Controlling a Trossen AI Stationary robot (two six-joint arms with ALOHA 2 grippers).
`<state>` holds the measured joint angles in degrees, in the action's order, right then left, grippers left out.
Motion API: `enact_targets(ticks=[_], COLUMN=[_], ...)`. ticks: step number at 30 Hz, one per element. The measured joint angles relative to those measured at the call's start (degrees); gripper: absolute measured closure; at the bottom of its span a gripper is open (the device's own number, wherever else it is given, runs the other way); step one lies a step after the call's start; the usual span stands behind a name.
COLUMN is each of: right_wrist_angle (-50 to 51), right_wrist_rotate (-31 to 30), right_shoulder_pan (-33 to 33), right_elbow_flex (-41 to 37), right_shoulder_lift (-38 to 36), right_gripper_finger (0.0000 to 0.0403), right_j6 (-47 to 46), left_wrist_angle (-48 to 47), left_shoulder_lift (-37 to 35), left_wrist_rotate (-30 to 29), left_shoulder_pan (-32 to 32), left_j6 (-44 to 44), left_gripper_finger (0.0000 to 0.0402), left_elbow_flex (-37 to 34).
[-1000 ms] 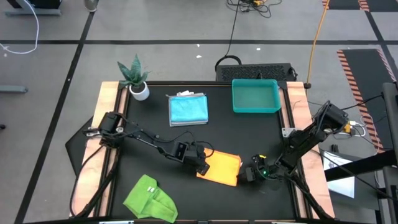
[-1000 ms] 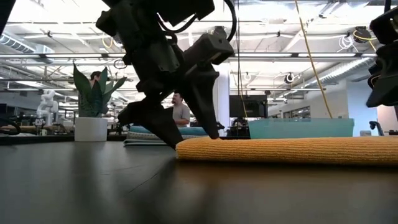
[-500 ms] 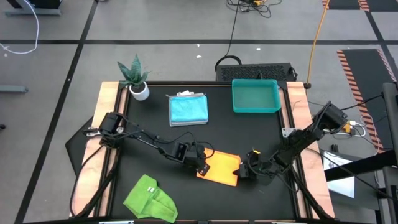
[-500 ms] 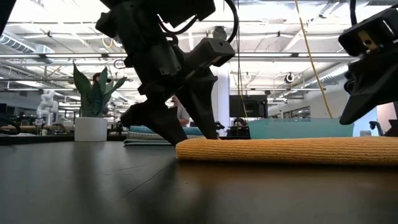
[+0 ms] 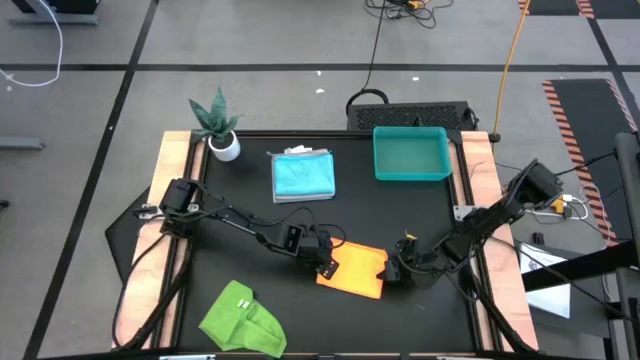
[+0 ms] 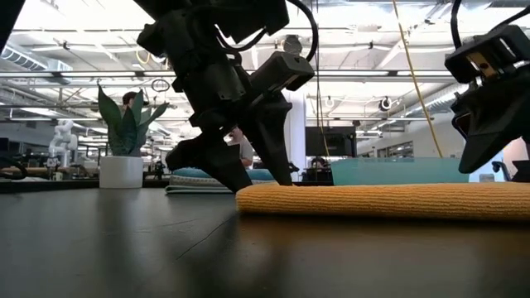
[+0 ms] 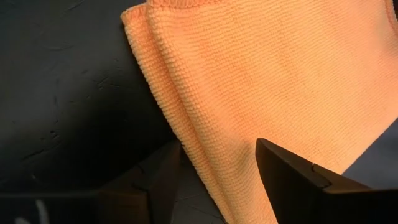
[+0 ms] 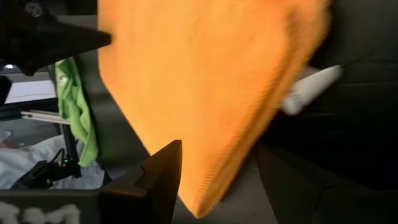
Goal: Fold microfiber towels
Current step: Stack the yellow microfiber towel on the blue microfiber towel
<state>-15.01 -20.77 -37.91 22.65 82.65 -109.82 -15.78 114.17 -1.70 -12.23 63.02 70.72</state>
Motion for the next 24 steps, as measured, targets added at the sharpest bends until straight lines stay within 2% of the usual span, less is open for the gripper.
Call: enact_targets(ticks=[4,10,16,24], right_wrist_angle=[4.79,10.23,8.23,-1.24], right_wrist_rotate=[1.84,3.18,2.96,0.93], right_shoulder_pan=[0.73,2.27,3.63,7.56], right_elbow_flex=[-0.06,-0.19,0.00,0.06], right_shoulder_lift=[-4.08,-7.91,-5.19,1.79], right_gripper_finger=[0.0203,0.0203,0.0203,0.0203], right_j6=[0.13,1.03,3.11,9.03], left_wrist_angle=[0.20,0.51,-0.13,-1.56], left_shoulder_lift=[-0.37,-1.18,-1.24,-0.91], left_wrist_rotate=[1.91,1.56,0.46,-3.47], left_shoulder_pan=[0.63,1.21,1.46,1.34], left_j6=[-0.11,-1.50,-2.74,-4.47], left_gripper_finger=[0.0190,0.0190,0.0190,0.0190], left_elbow_flex=[-0.05,-0.15,-0.15,-0.14])
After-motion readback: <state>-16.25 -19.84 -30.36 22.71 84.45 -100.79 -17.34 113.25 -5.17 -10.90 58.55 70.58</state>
